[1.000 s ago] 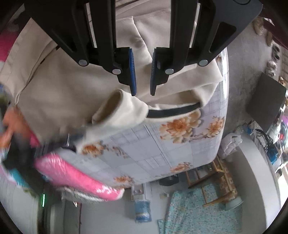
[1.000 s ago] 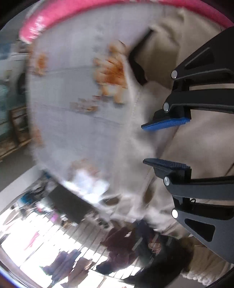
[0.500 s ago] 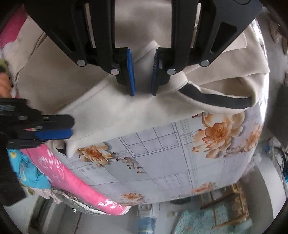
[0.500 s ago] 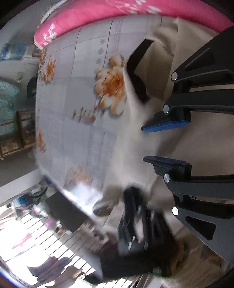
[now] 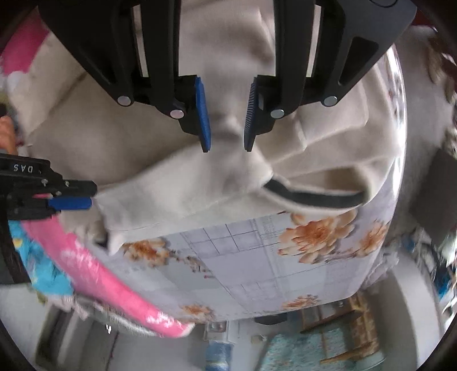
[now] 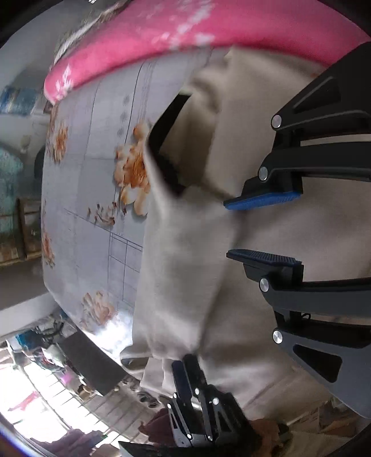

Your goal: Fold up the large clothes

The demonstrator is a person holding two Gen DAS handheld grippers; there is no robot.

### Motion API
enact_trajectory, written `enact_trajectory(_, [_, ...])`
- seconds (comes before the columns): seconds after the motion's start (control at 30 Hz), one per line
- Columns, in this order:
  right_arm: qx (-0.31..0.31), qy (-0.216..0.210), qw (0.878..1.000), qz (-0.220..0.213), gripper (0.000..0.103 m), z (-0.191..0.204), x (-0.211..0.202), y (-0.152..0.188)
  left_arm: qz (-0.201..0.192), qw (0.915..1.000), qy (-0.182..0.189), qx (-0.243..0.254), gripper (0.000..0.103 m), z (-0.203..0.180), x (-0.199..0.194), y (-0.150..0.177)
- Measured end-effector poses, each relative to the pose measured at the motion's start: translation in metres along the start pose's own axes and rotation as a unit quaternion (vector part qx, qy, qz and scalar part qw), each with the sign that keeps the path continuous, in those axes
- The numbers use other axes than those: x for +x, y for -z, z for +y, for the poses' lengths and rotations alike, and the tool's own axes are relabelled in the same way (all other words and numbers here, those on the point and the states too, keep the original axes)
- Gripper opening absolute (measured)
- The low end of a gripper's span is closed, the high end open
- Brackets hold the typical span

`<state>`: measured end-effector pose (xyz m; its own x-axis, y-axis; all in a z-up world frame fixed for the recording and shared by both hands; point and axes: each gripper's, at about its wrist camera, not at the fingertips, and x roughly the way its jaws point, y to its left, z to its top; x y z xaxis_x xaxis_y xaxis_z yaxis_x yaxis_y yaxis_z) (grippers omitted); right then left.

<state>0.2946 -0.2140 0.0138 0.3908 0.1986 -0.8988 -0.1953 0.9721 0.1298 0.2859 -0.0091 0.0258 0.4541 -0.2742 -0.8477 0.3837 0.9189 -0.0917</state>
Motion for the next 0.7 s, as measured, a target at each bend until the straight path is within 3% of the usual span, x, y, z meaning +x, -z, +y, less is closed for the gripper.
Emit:
enact_trajectory(0.13, [0.001,-0.009,0.999,-0.032,0.034,0.01,-0.05,0.034,-0.036,0.999,-0.01,-0.024,0.028,0.017,-0.058,0.036])
enact_trajectory(0.3, [0.015,-0.068,0.996,-0.06,0.057,0.032,-0.083,0.092,-0.073,0.9934,-0.023,-0.085,0.032,0.048,-0.115,0.102])
enact_trajectory(0.47, [0.015,-0.103,0.993,-0.064,0.068,0.071,-0.07,0.156,-0.088,0.9841,-0.045,-0.147,0.036,0.068,-0.139,0.18])
enact_trajectory(0.6, [0.032,-0.092,0.994,-0.041,0.07,0.081,-0.036,0.182,-0.089,0.9799,-0.047,-0.172,0.036,0.071,-0.137,0.21])
enact_trajectory(0.63, [0.03,-0.084,0.994,-0.067,0.071,0.083,-0.039,0.187,-0.089,0.9798,-0.05,-0.172,0.036,0.071,-0.134,0.213])
enact_trajectory(0.7, [0.029,-0.078,0.994,-0.068,0.072,0.085,-0.037,0.189,-0.093,0.98,-0.057,-0.167,0.036,0.071,-0.131,0.214])
